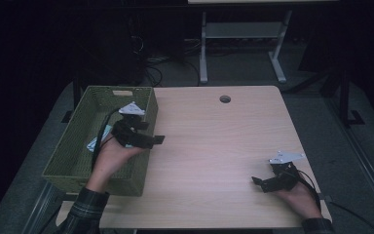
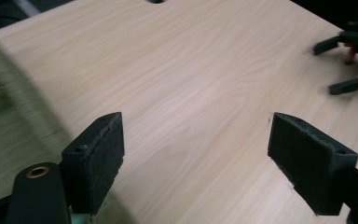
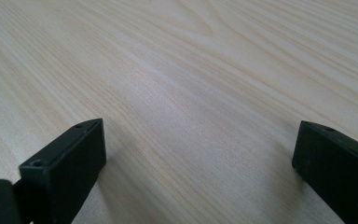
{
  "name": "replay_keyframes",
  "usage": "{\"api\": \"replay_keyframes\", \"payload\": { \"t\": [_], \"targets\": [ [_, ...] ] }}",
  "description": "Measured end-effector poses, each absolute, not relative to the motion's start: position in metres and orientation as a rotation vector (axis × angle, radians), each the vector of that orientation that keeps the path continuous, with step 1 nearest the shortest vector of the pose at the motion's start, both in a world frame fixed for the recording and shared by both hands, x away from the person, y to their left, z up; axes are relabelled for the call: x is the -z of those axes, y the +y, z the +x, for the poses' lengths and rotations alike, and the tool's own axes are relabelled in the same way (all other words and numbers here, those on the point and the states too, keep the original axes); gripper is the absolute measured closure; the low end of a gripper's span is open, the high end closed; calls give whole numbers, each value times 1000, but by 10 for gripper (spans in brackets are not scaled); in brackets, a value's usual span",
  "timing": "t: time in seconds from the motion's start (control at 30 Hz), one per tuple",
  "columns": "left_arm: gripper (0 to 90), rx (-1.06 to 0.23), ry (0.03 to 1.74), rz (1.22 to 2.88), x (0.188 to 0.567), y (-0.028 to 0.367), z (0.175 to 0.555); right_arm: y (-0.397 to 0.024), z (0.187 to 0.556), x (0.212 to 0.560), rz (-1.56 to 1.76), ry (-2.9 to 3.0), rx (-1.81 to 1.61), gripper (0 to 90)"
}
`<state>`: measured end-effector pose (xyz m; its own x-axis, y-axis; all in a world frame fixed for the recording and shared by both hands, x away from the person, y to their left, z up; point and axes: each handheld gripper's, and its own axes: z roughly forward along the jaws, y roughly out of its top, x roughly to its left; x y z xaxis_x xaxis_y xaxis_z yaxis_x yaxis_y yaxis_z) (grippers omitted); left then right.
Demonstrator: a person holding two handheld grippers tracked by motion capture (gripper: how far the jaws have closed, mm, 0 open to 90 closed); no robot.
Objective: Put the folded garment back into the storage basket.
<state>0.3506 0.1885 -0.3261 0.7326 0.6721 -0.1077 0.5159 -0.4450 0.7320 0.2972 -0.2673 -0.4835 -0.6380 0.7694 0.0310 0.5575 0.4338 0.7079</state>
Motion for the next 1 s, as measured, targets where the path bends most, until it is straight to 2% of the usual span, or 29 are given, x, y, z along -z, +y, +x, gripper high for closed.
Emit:
{"api": "replay_keyframes", "payload": {
  "t": [0.37,0.63,1.0],
  "targets": [
    [172,-243,792,2187,360,127,339,-267,297,483,1145,2394,-1014,25],
    [157,-259,774,2230,400,104,333,-267,297,483,1146,2394,-1014,25],
    [156,-262,786,2323,447,94,331,-267,297,483,1145,2395,-1013,25]
  ]
}}
